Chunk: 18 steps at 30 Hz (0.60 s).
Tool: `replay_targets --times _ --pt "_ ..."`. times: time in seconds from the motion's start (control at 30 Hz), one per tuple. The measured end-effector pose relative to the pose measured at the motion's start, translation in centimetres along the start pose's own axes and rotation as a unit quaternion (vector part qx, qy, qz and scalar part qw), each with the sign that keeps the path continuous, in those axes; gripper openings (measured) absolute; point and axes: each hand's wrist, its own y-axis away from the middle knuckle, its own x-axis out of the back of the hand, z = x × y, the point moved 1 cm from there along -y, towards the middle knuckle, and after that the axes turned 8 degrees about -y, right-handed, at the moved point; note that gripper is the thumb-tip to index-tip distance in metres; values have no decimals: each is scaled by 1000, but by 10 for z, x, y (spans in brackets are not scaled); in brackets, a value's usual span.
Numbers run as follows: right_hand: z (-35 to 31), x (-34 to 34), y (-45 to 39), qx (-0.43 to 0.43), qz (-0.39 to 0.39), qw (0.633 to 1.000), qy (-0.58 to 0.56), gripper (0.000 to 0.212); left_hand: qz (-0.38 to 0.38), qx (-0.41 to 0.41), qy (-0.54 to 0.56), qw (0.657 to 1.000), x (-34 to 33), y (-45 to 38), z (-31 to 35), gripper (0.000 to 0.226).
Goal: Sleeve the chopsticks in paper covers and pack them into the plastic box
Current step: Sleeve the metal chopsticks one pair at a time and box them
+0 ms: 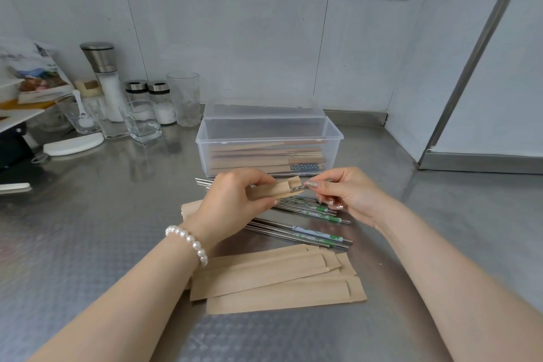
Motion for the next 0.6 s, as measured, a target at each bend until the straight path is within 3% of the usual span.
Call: replay_targets --times 0.17,0.27,0.37,0.5,0.6 --pt "-4 -3 3 10 5 1000 -9 26 -3 7 -4 1000 1 0 0 26" --pt "-9 4 -2 93 113 989 -12 16 11 22 -9 1000 3 -2 -3 25" --pt "-3 13 -15 169 193 957 136 12 30 49 -5 998 6 -3 -6 23" --pt "13 6 -29 130 135 910 369 19 37 74 -7 997 6 -4 -10 20" --pt "18 1 -31 107 136 885 433 23 34 72 -11 997 5 -4 -9 21"
